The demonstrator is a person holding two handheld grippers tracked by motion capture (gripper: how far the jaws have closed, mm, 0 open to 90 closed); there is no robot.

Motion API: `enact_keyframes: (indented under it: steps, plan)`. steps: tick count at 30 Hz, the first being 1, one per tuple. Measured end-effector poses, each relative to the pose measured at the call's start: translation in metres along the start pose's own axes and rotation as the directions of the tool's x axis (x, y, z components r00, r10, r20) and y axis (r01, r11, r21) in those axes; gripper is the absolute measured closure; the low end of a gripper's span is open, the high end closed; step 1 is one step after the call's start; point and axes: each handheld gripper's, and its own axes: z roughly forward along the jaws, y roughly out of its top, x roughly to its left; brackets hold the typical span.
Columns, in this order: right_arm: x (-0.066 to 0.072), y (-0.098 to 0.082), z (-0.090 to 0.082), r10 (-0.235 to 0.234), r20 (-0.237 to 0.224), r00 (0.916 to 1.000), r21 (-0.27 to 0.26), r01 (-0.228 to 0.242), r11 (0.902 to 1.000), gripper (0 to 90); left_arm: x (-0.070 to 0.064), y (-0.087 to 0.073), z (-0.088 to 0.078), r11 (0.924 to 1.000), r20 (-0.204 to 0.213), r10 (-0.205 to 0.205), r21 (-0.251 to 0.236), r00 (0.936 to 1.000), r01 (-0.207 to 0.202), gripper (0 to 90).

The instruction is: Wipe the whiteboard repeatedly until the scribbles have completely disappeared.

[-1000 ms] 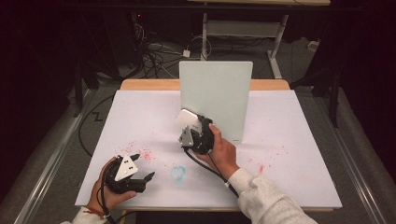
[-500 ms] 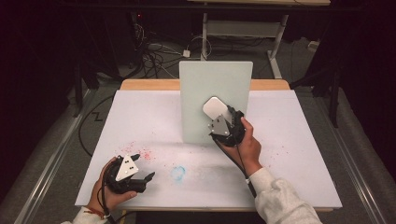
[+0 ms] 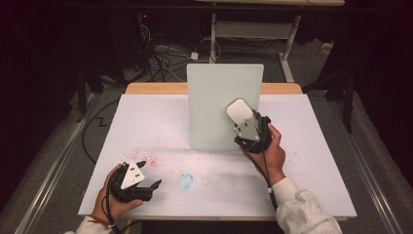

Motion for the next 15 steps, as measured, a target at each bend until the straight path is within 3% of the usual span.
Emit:
enact_keyframes:
  steps: [9,15]
  plan:
    - [0.0019,0.0023,-0.0055,-0.010,-0.042,0.9991,-0.032,0.009,0.9995,30.9,0.0001,-0.0001,0.0001,1.0000,-0.001,-0.001,-0.001,1.0000,0.001,18.9]
    - [-0.0019,0.0019,-0.0088,0.012,-0.058,0.9982,-0.043,-0.014,0.9990,30.9,0.0015,-0.0004,0.0016,1.0000,-0.001,-0.003,0.002,1.0000,0.003,18.9]
